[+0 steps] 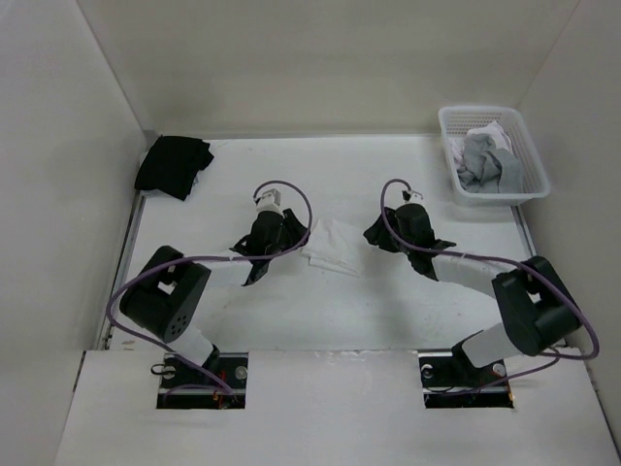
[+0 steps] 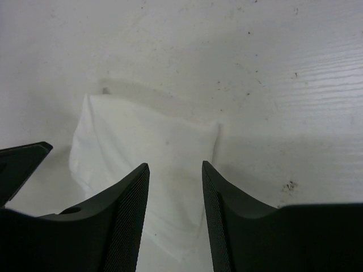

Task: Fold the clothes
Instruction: Fold the tank top

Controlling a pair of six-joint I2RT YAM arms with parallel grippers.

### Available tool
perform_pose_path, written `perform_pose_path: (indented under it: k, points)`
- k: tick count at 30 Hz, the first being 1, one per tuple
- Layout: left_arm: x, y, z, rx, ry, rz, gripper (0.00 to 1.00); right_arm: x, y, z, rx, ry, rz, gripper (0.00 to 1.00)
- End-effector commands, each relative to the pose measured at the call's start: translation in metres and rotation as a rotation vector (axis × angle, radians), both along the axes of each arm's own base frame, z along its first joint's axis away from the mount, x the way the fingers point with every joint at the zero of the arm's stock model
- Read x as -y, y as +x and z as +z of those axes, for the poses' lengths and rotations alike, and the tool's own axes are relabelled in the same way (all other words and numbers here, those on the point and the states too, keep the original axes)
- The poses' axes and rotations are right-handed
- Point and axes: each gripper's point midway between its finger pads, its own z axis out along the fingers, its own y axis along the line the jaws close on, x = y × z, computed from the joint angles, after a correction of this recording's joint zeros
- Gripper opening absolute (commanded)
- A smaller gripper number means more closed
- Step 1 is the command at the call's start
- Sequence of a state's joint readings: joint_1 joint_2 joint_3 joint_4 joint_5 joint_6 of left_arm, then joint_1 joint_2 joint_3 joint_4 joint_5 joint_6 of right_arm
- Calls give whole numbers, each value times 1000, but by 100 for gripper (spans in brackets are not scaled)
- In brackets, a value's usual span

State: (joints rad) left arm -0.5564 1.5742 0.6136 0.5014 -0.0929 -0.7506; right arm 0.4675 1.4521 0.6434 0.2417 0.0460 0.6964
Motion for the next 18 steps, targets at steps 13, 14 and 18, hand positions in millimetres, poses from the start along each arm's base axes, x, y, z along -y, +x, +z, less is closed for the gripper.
perform_pose_path:
  k: [13, 14, 18]
  points:
    - [10, 4, -19, -44, -91, -28, 6, -6, 37, -28, -83, 104, -70, 27]
    - [7, 0, -21, -49, -98, -20, 5, -6, 37, -27, -79, 106, -70, 18]
    - [0, -21, -34, -97, -142, -8, 2, 0, 44, -29, -72, 101, -86, 9]
